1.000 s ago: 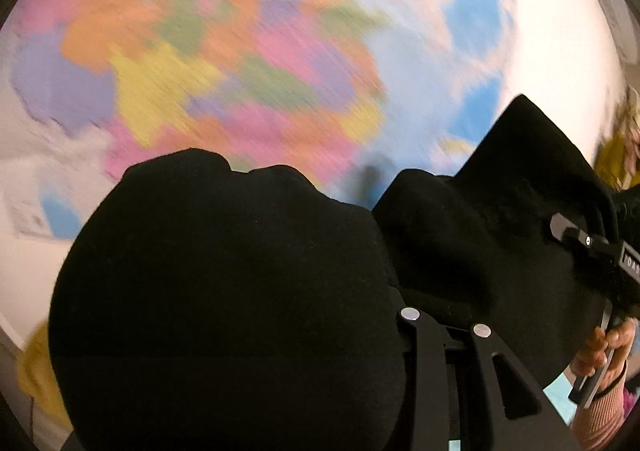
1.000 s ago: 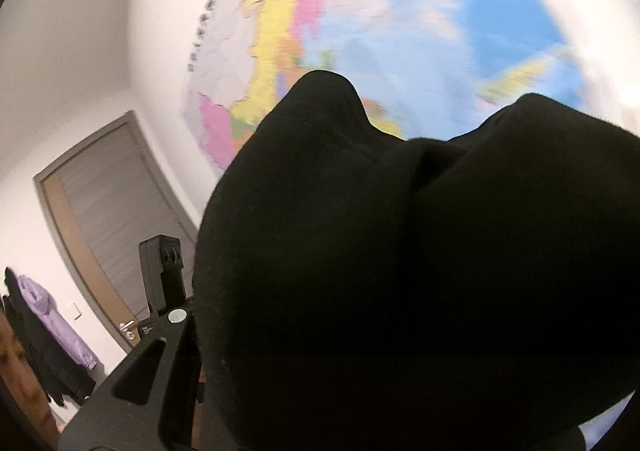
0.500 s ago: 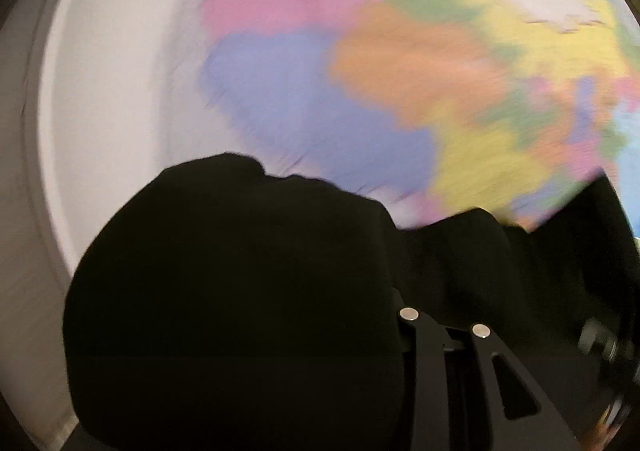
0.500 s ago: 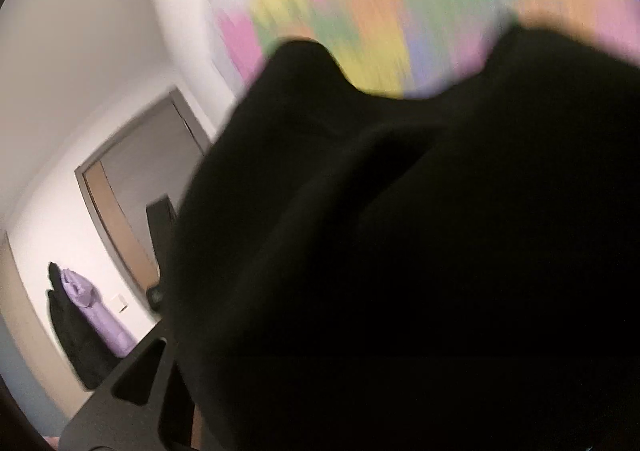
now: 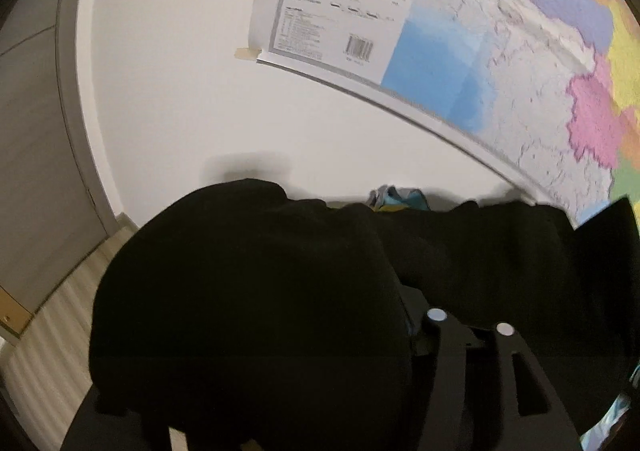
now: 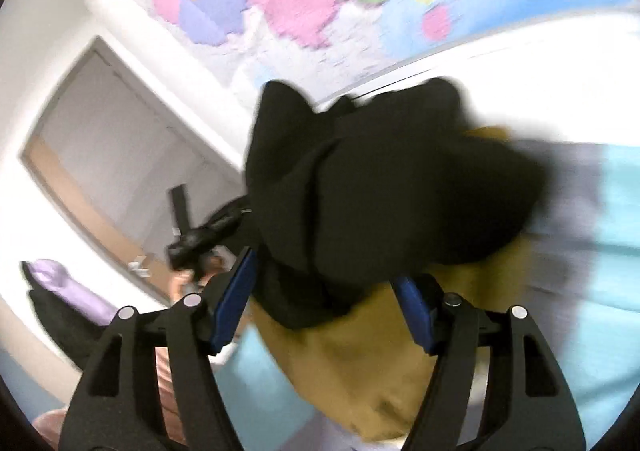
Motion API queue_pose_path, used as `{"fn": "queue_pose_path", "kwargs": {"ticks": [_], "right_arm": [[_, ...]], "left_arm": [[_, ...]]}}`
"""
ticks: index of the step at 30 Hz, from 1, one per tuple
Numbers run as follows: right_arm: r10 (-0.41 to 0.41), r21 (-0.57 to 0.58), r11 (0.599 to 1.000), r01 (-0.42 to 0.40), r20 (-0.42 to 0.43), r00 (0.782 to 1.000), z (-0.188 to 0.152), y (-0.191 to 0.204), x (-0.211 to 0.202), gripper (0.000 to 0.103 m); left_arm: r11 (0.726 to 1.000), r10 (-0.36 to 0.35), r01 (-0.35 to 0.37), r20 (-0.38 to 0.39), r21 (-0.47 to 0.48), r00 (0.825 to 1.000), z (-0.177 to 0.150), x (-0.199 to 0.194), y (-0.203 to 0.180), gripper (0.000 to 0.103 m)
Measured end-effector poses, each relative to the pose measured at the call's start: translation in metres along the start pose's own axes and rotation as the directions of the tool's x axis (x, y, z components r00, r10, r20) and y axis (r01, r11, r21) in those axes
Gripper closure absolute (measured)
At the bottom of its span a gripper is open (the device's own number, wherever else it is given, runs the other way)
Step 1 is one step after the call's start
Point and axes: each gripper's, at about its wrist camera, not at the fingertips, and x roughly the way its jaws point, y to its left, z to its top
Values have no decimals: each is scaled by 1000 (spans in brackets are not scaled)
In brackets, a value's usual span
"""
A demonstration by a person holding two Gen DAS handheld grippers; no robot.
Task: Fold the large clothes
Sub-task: 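Carry the lifted black coat with both grippers over the mustard clothes stack, then lower the black coat onto the mustard garment with both grippers and release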
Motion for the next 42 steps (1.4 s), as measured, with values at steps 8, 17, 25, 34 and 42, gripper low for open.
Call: {"fn": "queue_pose_path", "kwargs": {"ticks": [8,17,25,34,42], "right_arm": [[25,9,1000,-26,55,998,49,18,-11,97],[-83,-48,996,77,-145,986,27,27,-16,97],[-249,-241,935,262,83,965,48,86,-67,49],[-252,-373,901,221,-34,967,91,121,43,61],[-397,-199,905,377,-71,915,98,52,72,103]], "left_arm": [[999,40,-40,-5,21,999,17,-10,-11,72],[987,163,-163,-56,10,985,8,18,4,51],[958,282,-285,105,18,954,5,-57,11,29],[975,51,-86,172,206,984,-21,-99,-59,23],[975,96,-97,14,199,995,-38,-26,-73,22]]}}
